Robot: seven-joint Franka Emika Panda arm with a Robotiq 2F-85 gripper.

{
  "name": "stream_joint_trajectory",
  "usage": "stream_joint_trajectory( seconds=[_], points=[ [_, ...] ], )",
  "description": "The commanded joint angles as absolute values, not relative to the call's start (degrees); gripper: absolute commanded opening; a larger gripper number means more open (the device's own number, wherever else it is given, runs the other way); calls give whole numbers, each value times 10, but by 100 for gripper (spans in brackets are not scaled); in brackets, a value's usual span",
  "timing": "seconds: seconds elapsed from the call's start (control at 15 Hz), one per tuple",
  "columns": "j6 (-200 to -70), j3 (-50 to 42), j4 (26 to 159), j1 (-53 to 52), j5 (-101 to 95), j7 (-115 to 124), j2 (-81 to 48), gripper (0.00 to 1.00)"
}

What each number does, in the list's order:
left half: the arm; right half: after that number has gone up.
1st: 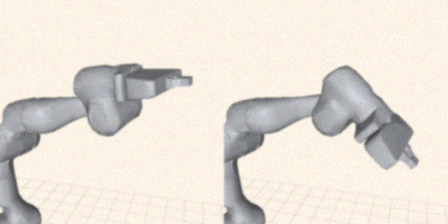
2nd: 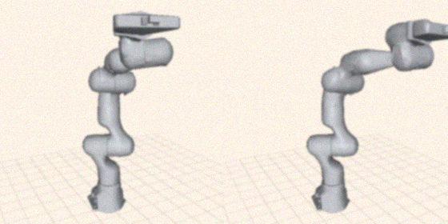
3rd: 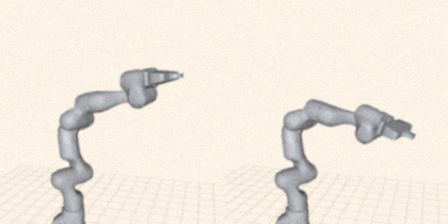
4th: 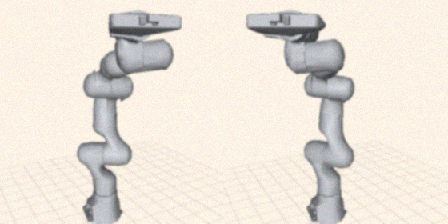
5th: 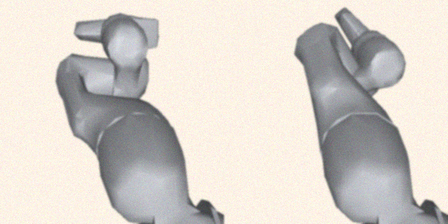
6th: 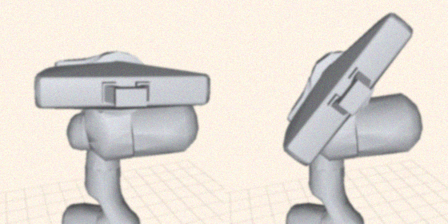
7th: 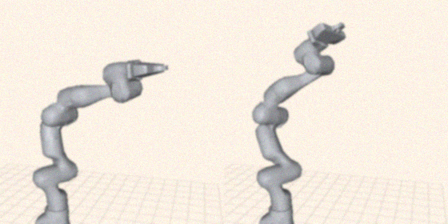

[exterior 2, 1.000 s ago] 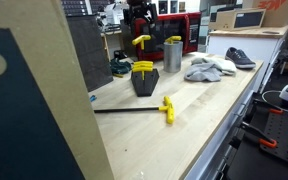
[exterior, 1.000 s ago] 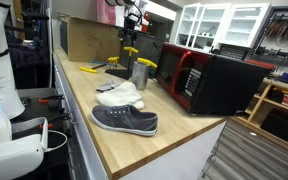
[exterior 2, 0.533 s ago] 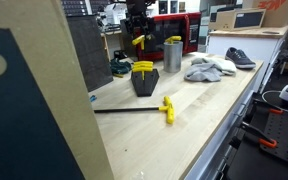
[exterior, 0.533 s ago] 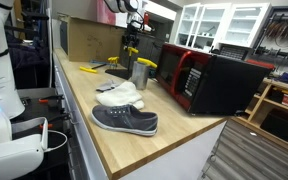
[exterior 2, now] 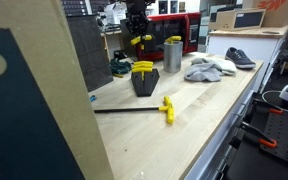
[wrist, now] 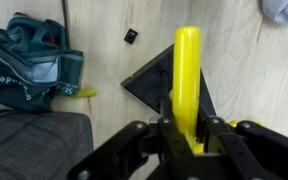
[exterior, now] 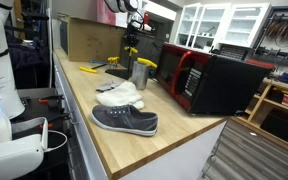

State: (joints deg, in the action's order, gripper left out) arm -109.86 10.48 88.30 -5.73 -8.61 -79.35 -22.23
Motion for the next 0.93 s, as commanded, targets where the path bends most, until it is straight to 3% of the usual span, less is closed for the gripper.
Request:
stream_joint_trajectory(
  seconds=[0.0,0.87],
  points=[
    [-1105,101,910,-59,-77,-770,-191,6],
    [-1104,124,936,-52,-45,-864,-163,6]
  ],
)
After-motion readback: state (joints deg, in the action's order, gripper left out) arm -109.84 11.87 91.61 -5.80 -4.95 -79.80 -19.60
